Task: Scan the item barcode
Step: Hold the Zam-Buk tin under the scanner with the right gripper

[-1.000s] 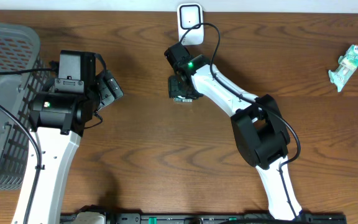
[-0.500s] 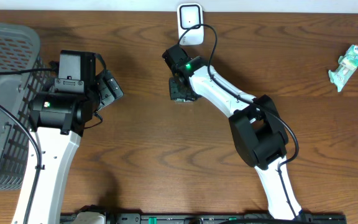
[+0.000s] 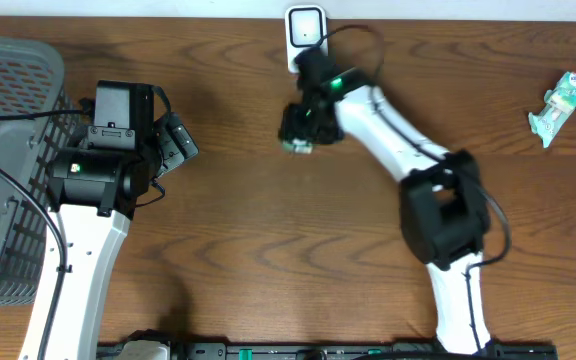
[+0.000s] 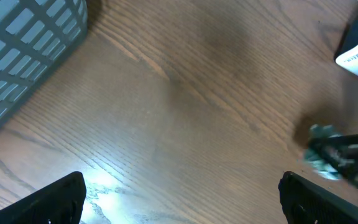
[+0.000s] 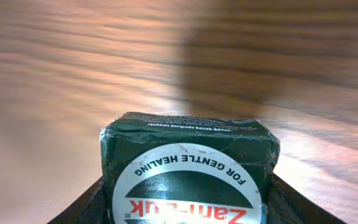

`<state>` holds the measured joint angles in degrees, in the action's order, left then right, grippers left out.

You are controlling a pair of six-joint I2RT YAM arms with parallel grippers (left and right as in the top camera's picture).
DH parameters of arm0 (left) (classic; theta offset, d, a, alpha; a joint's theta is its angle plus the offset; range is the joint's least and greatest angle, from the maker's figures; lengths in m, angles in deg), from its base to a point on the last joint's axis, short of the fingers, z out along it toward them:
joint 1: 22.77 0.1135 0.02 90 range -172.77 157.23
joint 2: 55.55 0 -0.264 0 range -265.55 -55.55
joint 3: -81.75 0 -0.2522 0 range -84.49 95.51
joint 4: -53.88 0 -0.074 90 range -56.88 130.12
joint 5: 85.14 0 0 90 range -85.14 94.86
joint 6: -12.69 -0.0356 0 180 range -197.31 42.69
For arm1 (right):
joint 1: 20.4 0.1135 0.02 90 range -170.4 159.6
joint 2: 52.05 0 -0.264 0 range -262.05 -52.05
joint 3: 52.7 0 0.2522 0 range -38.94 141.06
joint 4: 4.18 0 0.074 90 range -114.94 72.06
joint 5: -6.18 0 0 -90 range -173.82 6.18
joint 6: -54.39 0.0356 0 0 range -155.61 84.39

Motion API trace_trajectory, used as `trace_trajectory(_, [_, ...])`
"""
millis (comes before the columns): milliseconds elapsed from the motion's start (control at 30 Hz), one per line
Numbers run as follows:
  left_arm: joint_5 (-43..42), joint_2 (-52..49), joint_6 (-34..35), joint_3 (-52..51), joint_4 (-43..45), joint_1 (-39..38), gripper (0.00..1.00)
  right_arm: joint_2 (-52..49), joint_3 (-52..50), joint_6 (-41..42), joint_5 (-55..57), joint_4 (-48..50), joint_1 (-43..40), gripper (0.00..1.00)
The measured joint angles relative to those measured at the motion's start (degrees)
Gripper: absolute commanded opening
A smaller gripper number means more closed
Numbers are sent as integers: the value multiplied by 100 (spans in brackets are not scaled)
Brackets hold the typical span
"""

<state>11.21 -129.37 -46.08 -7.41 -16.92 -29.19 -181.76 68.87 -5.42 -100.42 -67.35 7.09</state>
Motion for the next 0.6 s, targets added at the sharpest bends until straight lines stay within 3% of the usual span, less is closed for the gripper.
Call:
trace_trajectory(167, [0,0,0,0,2,0,98,435,127,706,-2625,553,-745,50])
trace_trajectory(333, [0,0,0,0,2,0,98,450,131,1805,-4478,1097,-1305,49])
trace_trajectory(600, [0,0,0,0,2,0,98,450,131,3582,-5748,2004,-1497,49])
